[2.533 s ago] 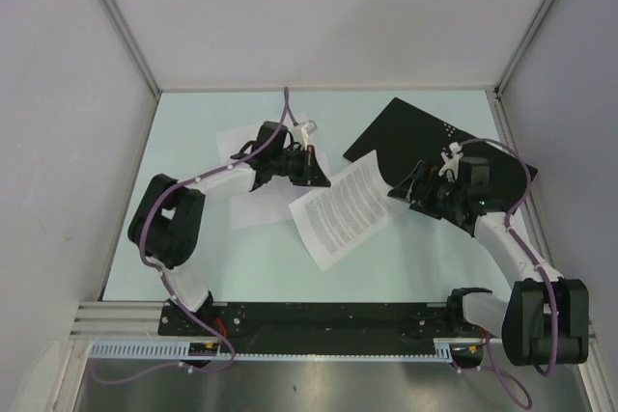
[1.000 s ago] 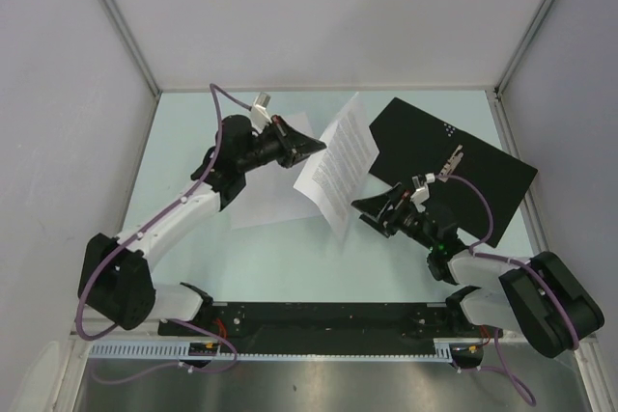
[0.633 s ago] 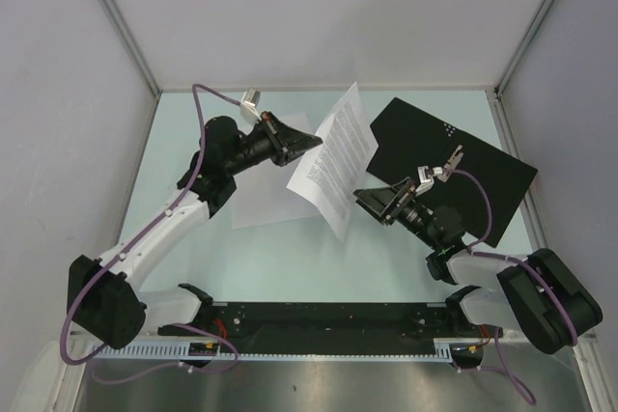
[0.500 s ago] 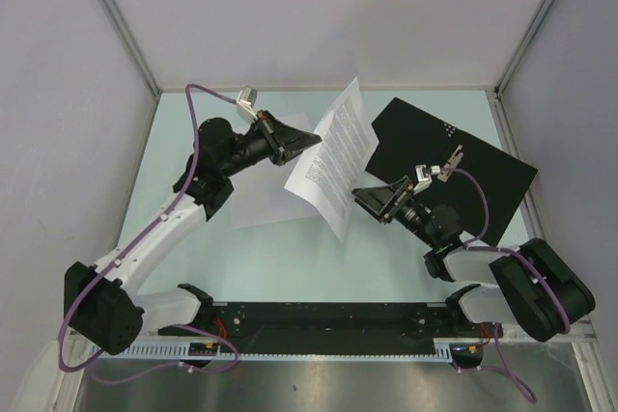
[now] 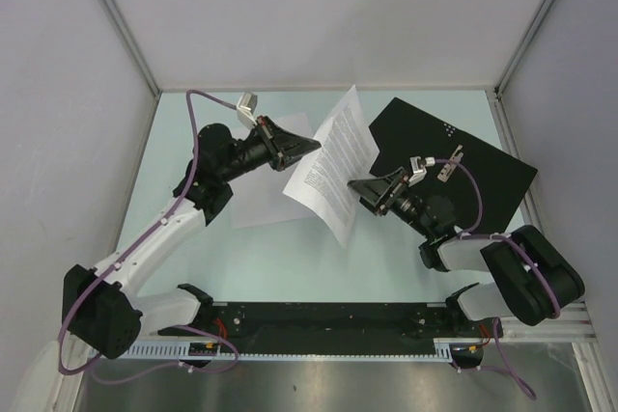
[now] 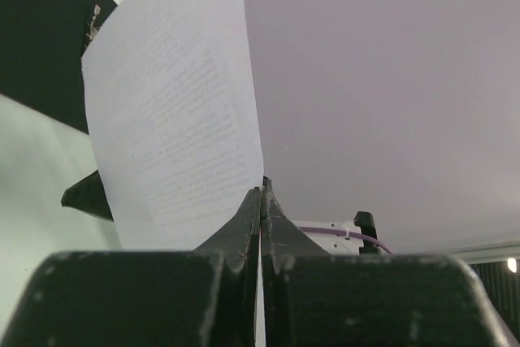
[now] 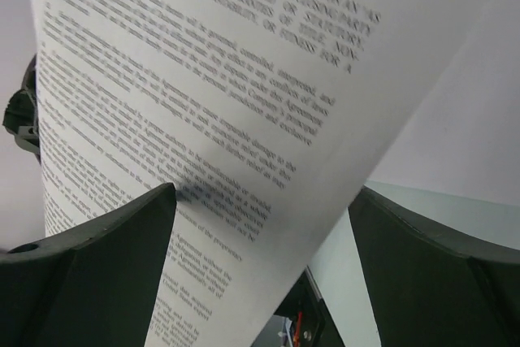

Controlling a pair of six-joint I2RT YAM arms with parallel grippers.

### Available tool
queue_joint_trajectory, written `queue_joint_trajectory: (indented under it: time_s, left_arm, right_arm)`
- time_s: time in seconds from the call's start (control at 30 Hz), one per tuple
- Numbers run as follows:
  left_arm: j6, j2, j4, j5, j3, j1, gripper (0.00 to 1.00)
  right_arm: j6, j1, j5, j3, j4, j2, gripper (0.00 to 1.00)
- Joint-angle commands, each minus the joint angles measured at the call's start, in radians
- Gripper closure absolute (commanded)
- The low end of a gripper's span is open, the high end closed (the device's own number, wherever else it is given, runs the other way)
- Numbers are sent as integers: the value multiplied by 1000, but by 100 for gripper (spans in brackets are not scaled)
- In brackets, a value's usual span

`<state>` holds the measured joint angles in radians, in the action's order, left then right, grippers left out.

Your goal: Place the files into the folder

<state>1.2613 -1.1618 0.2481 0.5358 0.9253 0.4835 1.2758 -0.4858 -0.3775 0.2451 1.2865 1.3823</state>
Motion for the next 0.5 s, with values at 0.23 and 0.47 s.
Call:
queue_joint_trajectory:
  time_s: [0.23, 0.47]
  left_arm:
    - [-8, -27, 66, 50, -3, -3, 100]
    - [-45, -102, 91, 73, -6, 4, 100]
  right_arm:
    - [31, 101, -75, 30, 300, -68, 36]
    - [45, 216, -156, 16, 292, -91, 67]
